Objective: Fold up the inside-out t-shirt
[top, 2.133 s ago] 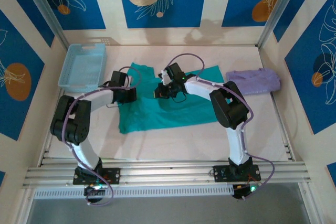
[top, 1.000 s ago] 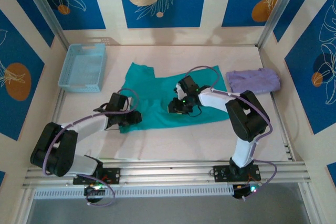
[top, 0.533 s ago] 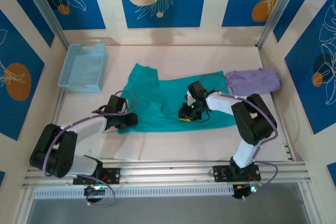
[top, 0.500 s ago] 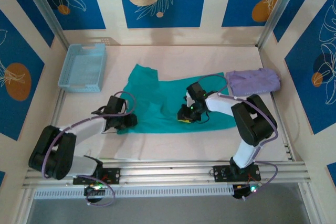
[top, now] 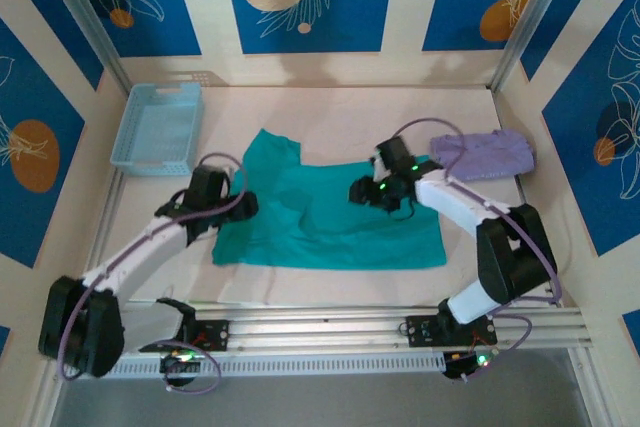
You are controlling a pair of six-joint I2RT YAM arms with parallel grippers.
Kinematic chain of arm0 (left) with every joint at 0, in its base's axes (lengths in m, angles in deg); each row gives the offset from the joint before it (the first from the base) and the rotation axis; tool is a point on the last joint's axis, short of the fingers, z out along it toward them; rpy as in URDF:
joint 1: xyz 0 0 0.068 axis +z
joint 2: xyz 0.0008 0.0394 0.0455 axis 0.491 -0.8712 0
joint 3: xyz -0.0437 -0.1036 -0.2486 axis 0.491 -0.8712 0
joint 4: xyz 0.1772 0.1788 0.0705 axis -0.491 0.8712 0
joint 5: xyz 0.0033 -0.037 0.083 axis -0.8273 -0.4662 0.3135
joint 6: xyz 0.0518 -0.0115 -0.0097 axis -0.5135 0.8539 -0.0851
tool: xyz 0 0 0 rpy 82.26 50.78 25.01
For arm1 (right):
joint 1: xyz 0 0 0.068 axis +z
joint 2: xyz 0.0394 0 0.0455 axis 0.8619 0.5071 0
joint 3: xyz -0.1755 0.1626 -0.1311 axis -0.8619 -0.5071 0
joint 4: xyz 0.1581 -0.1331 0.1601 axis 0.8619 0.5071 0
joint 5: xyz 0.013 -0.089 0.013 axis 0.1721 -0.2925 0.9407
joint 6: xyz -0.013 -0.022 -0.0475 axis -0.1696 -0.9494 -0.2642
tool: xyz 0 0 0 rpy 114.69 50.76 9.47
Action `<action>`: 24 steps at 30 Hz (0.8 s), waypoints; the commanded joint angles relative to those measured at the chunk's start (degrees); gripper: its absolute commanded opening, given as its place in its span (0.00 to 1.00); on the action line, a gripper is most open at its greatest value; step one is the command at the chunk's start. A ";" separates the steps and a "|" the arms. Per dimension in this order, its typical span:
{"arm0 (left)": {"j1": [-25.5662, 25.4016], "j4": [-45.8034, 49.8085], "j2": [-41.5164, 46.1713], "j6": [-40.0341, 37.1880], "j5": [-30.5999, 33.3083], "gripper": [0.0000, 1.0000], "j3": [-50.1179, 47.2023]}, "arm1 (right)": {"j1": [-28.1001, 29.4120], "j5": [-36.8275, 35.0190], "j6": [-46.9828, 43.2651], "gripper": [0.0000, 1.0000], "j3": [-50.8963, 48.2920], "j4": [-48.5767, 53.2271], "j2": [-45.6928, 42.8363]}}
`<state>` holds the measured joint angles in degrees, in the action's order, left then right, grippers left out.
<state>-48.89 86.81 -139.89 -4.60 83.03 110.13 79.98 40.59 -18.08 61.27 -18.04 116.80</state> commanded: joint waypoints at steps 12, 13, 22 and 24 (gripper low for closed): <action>6.39 -3.98 -33.92 -8.71 -5.68 0.70 30.81 | -21.15 -13.99 -8.86 0.54 26.28 8.40 23.93; 6.46 -3.91 -35.06 -8.86 -5.86 0.70 31.73 | -21.15 -14.55 -9.18 0.53 28.46 9.71 26.05; 7.44 -3.27 -41.05 -9.52 -7.97 0.71 36.61 | -21.15 -16.91 -10.08 0.52 38.58 15.55 36.23; 7.50 -3.06 -41.76 -9.54 -8.02 0.71 37.46 | -21.00 -16.65 -10.18 0.50 39.33 16.38 37.76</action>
<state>-42.20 82.37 -180.48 -12.77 76.74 145.29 58.71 25.01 -27.12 98.51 -5.84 152.56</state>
